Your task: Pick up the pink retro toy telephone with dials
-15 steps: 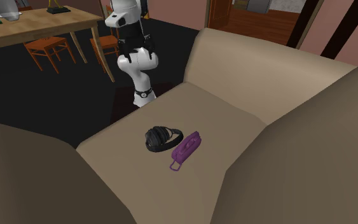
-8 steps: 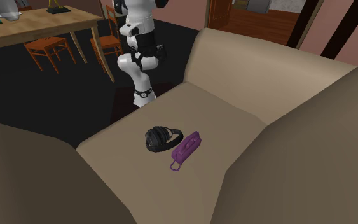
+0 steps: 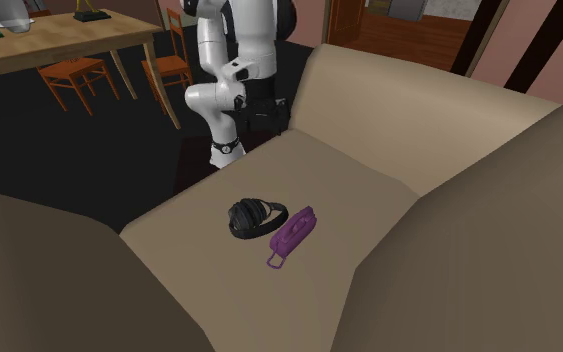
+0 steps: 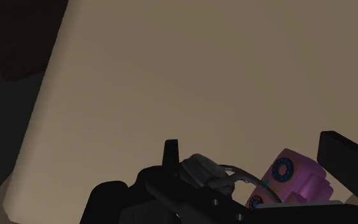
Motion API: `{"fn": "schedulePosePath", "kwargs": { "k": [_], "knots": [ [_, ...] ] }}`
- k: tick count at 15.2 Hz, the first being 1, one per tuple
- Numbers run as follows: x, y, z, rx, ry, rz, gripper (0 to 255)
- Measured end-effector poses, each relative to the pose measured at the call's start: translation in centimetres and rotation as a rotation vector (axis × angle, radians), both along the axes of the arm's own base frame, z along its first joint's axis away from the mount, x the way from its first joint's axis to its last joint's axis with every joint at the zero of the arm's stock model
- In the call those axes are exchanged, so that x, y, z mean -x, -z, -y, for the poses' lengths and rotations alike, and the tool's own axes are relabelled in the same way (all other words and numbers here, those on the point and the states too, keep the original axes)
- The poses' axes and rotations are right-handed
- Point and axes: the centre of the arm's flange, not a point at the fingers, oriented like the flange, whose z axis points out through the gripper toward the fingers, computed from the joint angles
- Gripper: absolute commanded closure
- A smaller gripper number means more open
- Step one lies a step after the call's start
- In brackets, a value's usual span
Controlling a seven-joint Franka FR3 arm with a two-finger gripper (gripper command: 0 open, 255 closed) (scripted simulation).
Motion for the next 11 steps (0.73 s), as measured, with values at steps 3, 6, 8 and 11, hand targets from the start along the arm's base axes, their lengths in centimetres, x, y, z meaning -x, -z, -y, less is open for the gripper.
{"fn": "schedulePosePath", "kwargs": {
  "k": [3, 6, 8, 11],
  "knots": [
    [-2.6, 1.9, -2.1, 0.018, 0.090, 0.016, 0],
    [-5.8, 3.6, -4.2, 0.035, 0.179, 0.033, 0],
    [-7.5, 4.7, -5.3, 0.048, 0.239, 0.043, 0],
    [-10.7, 6.6, -6.3, 0.065, 0.329, 0.059, 0]
  ]
}}
